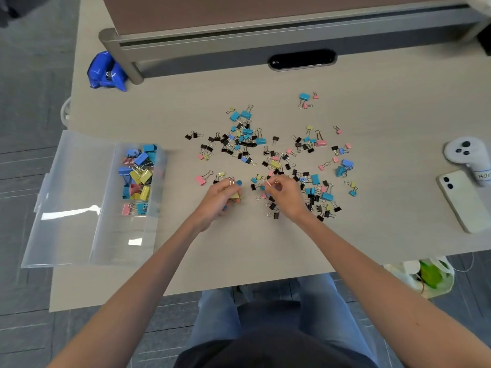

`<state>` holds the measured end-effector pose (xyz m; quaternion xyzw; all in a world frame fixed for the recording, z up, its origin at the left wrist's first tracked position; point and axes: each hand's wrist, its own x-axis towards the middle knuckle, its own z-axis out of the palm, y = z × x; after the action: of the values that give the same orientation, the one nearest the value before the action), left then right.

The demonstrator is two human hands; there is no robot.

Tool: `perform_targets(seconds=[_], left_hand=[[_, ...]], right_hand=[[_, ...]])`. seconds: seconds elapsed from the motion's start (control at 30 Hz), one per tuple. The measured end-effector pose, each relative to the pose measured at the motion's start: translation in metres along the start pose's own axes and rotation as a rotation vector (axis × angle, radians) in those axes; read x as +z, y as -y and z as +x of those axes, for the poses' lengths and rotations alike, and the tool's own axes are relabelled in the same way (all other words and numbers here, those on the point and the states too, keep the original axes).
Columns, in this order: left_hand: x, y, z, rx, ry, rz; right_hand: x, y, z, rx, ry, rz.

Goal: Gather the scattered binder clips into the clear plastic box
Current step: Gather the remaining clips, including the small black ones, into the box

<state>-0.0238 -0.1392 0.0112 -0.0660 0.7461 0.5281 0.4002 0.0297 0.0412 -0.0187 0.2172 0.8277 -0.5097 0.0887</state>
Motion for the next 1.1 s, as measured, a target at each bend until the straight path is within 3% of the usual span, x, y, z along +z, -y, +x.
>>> perform_targets(seconds=[0.1,0.23,0.33,0.47,0.6,0.73,0.87,1.1], left_hand=[[0.012,-0.007,0.008,0.036,0.027,-0.038],[0.03,-0.019,0.017,-0.021,0.116,-0.261],[0.041,-0.028,0.026,-0.064,0.199,-0.444],[0.056,-0.035,0.044,-0.073,0.172,-0.415],[0.078,-0.047,0.06,0.073,-0.106,-0.038],[0.086,-0.052,0.074,0.304,-0.417,0.643],[0.092,-0.054,0.082,0.276,-0.426,1.05],[0.098,-0.049,0.088,0.209,-0.379,1.162]], right_hand=[[-0.021,-0.001,0.003,0.25,0.02,0.399],[-0.049,-0.007,0.004,0.384,-0.029,0.763],[-0.067,-0.015,0.004,0.401,-0.051,0.752],[-0.083,-0.025,0.003,0.452,-0.198,0.598],[-0.094,-0.042,0.003,0.373,-0.306,0.218],[-0.102,-0.055,-0.003,0.33,-0.287,-0.189],[-0.103,-0.063,-0.01,0.374,-0.263,-0.168],[-0.094,-0.063,-0.012,0.472,-0.183,-0.322]])
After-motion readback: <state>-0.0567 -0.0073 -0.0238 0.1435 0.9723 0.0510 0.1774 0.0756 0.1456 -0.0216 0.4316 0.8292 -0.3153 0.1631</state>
